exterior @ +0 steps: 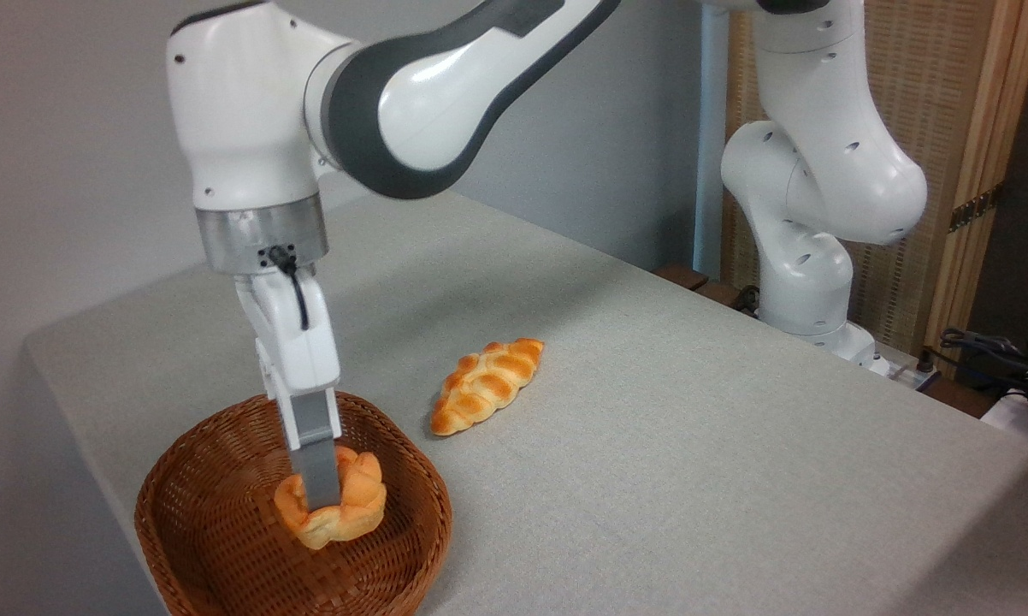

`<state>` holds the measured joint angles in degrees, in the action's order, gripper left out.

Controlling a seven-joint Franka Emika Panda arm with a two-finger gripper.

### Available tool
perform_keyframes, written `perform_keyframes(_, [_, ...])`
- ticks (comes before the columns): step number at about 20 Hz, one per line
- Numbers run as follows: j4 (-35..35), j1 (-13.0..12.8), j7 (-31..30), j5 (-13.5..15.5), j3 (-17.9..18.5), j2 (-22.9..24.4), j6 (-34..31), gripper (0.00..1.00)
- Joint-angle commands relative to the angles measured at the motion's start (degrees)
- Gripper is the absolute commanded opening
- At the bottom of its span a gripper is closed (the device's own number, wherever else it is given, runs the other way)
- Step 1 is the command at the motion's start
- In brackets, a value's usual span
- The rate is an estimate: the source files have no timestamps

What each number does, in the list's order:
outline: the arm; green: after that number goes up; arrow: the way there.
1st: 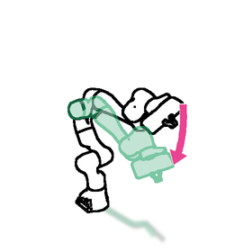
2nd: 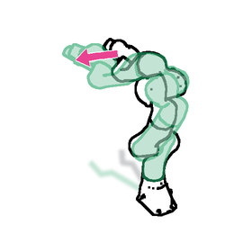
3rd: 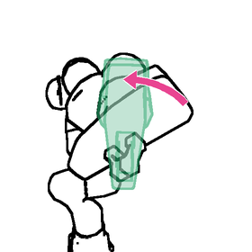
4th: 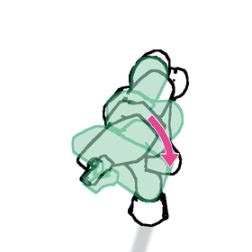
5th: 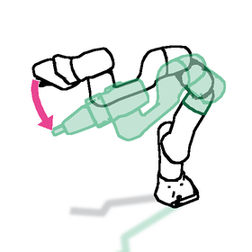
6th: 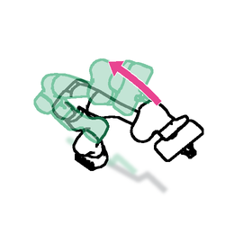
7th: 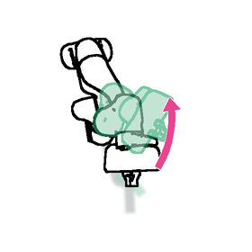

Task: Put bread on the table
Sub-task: 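Lift the bun out of the basket and carry it beside the braided roll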

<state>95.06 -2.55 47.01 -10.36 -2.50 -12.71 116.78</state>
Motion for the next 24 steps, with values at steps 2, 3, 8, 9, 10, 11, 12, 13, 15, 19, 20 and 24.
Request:
perform_keyframes(2, [1.0, 2.5, 2.1, 1.2, 0.4, 7.2, -9.3, 0.36])
perform_keyframes(3, [2.5, 2.5, 2.8, 1.3, 0.4, 8.7, -11.6, 0.36])
perform_keyframes(8, [16.8, 2.2, 3.1, 1.3, 0.3, 18.8, -11.9, 0.4])
perform_keyframes(9, [19.3, 1.8, 3.1, 1.2, 0.4, 20.0, -11.9, 0.41])
perform_keyframes(10, [20.9, 1.1, 3.1, 1.2, 0.4, 20.4, -11.9, 0.42])
perform_keyframes(11, [22.3, 0.9, 3.0, 1.3, 0.4, 20.4, -11.8, 0.43])
perform_keyframes(12, [24.3, 0.5, 3.0, 1.3, 0.3, 20.2, -11.4, 0.43])
perform_keyframes(13, [25.3, 0.2, 3.0, 1.2, 0.3, 20.0, -10.5, 0.44])
perform_keyframes(15, [26.3, -0.1, 3.0, 1.3, 0.3, 19.8, -9.3, 0.65])
perform_keyframes(19, [26.4, -1.3, 2.8, 1.3, 0.3, 19.1, -9.5, 0.96])
perform_keyframes(20, [26.5, -1.9, 2.4, 1.3, 0.3, 18.5, -9.6, 0.97])
perform_keyframes(24, [26.4, -2.1, 2.3, 1.2, 0.1, 18.3, -9.6, 1.0])
